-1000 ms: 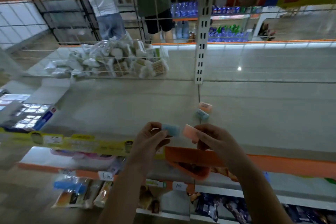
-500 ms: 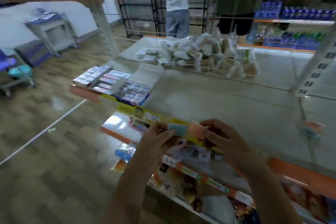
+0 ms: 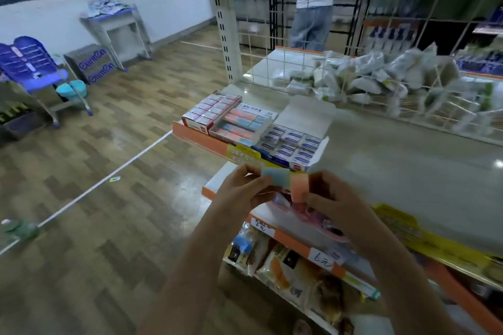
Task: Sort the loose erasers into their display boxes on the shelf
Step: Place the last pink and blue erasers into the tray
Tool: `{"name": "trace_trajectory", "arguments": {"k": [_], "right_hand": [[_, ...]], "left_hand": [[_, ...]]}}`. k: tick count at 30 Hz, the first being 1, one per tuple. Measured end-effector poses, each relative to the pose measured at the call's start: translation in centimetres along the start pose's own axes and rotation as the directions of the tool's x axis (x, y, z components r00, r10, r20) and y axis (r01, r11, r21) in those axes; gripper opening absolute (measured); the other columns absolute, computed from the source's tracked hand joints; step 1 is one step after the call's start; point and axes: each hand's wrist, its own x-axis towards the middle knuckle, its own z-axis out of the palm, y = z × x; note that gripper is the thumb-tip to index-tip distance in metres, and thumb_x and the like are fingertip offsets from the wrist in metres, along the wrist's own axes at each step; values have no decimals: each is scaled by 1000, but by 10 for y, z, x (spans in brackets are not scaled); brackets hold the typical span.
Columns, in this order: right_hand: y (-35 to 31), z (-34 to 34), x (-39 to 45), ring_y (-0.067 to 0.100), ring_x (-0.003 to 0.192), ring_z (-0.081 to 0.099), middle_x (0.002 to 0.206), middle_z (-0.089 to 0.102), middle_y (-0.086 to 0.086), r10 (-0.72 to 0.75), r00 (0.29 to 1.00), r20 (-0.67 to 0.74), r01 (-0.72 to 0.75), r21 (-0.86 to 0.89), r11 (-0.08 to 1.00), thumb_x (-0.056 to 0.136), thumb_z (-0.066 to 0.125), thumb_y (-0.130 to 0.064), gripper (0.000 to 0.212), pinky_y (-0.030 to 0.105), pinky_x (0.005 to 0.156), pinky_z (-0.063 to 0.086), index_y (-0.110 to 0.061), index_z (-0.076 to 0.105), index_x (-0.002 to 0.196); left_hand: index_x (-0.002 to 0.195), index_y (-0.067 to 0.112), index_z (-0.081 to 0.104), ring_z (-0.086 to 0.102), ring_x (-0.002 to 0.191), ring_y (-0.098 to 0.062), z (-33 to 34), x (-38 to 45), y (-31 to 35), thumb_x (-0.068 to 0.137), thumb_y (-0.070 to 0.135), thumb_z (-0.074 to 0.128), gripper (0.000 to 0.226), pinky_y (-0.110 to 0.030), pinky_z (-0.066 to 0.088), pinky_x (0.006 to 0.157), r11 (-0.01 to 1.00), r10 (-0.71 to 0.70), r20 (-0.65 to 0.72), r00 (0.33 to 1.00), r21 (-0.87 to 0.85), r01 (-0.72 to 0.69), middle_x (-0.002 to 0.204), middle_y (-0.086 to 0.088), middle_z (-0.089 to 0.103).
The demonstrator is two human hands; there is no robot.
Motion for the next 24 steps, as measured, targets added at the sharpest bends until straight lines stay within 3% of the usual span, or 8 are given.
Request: {"name": "trace_trajectory", "arguments": {"k": [3, 8, 12, 15, 21, 24], "right_hand": [[-3, 3, 26, 35, 82, 64, 89, 68, 5, -28, 999, -27, 28, 3, 1000, 83, 64, -7, 23, 47, 76, 53, -24, 56, 96], [-13, 2, 82, 18, 78, 68, 96, 67, 9, -69, 997, -41, 73, 100, 992, 81, 66, -1, 33, 33, 72, 54, -28, 56, 99], [-23, 4, 119, 24, 81, 70, 94, 63, 10, -120, 993, -11, 121, 129, 984, 81, 62, 3, 43, 47, 81, 55, -34, 58, 103], [-28, 7, 140, 23, 81, 70, 100, 59, 13, -146, 989, 18, 143, 129, 981, 82, 62, 5, 43, 42, 81, 57, -32, 59, 104], [-32, 28, 170, 16, 81, 70, 103, 56, 2, -116, 993, 18, 113, 131, 985, 80, 65, 3, 38, 26, 69, 57, -25, 55, 104], [-35, 37, 183, 18, 84, 70, 107, 55, 2, -92, 995, -27, 94, 124, 988, 80, 65, 3, 39, 29, 72, 58, -23, 54, 106]], "left_hand": [[95, 3, 52, 69, 73, -17, -13, 23, 9, 89, -4, 53, 9, -22, 56, 65, 1000, -5, 28, 1000, 4, 5, 88, -12, 65], [95, 5, 53, 66, 73, -19, -37, 70, 24, 88, -4, 53, 11, -24, 56, 67, 1000, 1, 27, 1000, 25, -2, 87, -11, 64], [104, 12, 61, 67, 75, -19, -60, 103, 35, 84, 0, 58, 23, -24, 56, 66, 995, 19, 29, 999, 94, -22, 87, -9, 67], [108, 17, 63, 67, 74, -18, -75, 121, 42, 87, 0, 56, 28, -22, 54, 65, 988, 36, 30, 999, 150, -41, 85, -7, 70], [110, 11, 64, 68, 79, -19, -101, 152, 52, 88, -4, 54, 28, -20, 55, 65, 982, -5, 26, 1000, 187, 0, 99, -14, 69], [113, 10, 62, 69, 83, -18, -113, 168, 59, 85, -6, 56, 33, -21, 55, 70, 975, -42, 69, 997, 222, 26, 101, -12, 69]]}}
